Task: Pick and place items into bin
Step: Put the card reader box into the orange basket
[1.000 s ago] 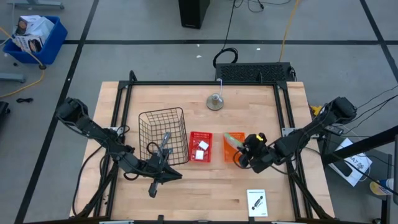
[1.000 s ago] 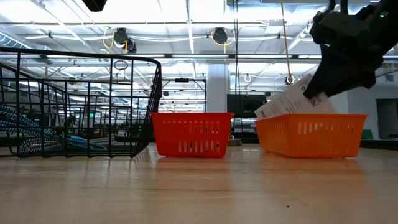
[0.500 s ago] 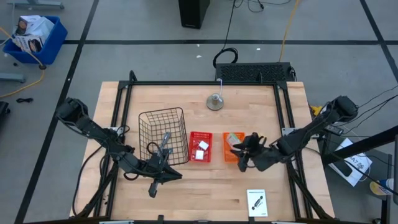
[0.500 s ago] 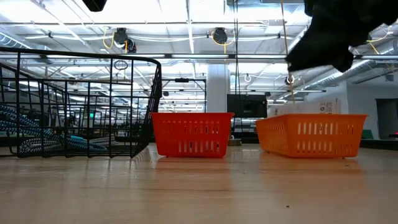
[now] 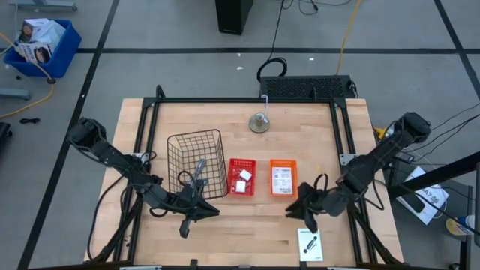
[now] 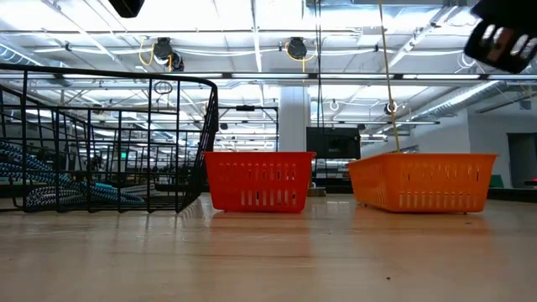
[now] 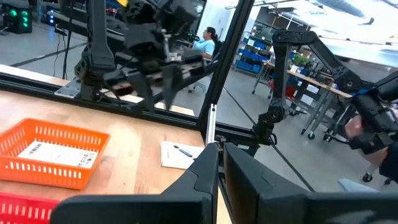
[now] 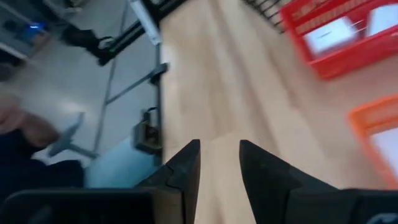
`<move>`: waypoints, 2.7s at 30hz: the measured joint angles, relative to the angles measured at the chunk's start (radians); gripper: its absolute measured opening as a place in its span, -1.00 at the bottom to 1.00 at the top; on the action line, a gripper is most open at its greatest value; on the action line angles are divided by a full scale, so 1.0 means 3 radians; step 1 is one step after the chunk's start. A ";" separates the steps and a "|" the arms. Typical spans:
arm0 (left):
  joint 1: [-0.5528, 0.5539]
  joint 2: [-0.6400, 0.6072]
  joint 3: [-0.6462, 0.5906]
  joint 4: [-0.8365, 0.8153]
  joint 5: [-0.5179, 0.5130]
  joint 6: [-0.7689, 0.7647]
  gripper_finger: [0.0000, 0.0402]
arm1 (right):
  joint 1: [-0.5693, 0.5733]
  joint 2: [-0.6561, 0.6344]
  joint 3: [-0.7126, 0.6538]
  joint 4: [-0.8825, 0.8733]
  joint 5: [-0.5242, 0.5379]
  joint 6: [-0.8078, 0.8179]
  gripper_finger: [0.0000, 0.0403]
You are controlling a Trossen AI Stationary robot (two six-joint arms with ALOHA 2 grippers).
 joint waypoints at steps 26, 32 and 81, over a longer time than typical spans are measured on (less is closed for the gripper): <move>0.0086 0.0095 0.0008 -0.0005 0.0096 -0.0500 -0.85 | 0.1200 0.0460 -0.0001 -0.0837 -0.0256 0.3333 -0.62; 0.0086 0.0095 0.0008 -0.0063 0.0100 -0.0565 -0.85 | 0.1292 0.0771 -0.0001 -0.0548 -0.0434 0.3714 -0.49; -0.0640 0.0095 0.0009 -0.0294 -0.0164 -0.0877 -0.85 | 0.0742 0.1922 0.0001 0.0549 0.0123 0.2843 -0.46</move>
